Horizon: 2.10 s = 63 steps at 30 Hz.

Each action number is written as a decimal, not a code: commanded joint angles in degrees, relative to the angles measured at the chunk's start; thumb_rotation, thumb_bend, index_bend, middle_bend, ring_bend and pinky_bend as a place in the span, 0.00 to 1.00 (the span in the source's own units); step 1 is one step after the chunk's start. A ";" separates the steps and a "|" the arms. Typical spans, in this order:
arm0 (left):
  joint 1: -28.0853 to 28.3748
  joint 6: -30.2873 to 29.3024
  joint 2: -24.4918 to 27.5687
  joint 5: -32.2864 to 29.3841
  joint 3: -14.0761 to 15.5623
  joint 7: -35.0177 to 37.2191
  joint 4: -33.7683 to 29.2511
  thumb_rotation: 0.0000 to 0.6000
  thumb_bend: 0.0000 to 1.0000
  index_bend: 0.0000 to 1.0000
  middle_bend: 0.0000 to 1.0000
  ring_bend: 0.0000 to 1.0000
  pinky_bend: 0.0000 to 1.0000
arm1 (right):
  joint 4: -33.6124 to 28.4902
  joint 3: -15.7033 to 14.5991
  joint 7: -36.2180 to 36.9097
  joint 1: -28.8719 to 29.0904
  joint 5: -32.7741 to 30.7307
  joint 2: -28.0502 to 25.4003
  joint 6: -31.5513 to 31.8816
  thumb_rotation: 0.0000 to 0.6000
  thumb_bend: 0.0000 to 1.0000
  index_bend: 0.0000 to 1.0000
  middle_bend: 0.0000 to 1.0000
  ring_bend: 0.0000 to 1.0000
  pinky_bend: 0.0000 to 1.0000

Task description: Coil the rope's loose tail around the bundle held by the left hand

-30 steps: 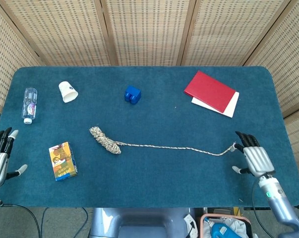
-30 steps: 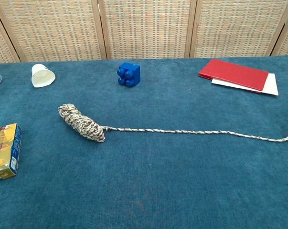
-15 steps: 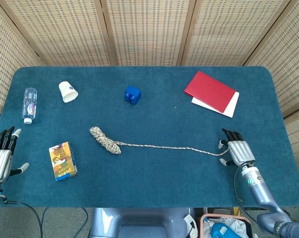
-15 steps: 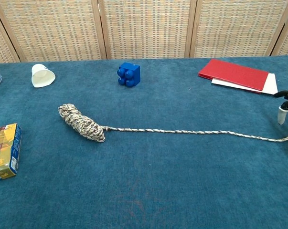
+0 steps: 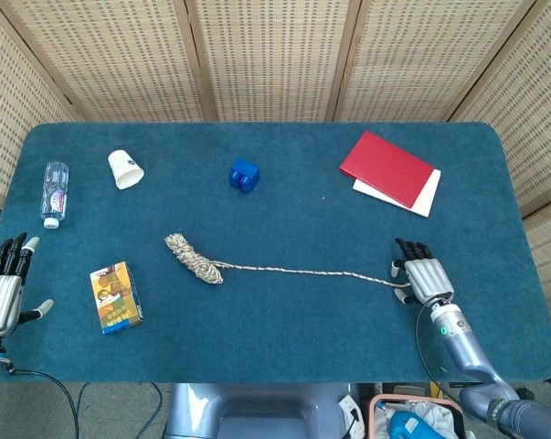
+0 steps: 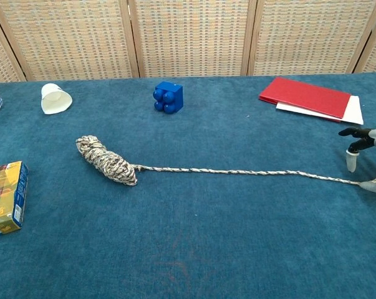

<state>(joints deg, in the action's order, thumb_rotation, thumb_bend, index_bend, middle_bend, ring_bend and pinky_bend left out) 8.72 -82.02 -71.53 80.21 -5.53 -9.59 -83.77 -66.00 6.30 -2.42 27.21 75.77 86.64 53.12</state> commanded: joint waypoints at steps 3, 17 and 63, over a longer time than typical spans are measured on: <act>0.05 0.17 0.02 -0.15 0.03 0.09 0.01 1.00 0.00 0.00 0.00 0.00 0.00 | 1.31 -0.11 -0.53 0.68 -0.53 0.98 -0.95 1.00 0.30 0.47 0.00 0.00 0.00; 0.30 0.70 0.13 -0.77 -0.08 0.34 0.09 1.00 0.00 0.00 0.00 0.00 0.00 | 3.33 -0.50 -1.36 1.52 -1.97 2.00 -2.82 1.00 0.39 0.51 0.00 0.00 0.00; 38.85 13.39 -19.00 36.83 11.36 28.68 52.53 1.00 0.00 0.00 0.00 0.00 0.00 | -2.35 -0.19 -1.57 0.59 0.34 -1.01 4.51 1.00 0.46 0.67 0.00 0.00 0.00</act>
<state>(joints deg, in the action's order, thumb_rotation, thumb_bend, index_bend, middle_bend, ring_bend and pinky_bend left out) 44.57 -69.67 -86.05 115.37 3.25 15.84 -36.73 -68.37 6.10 -4.00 27.80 76.13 85.64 57.64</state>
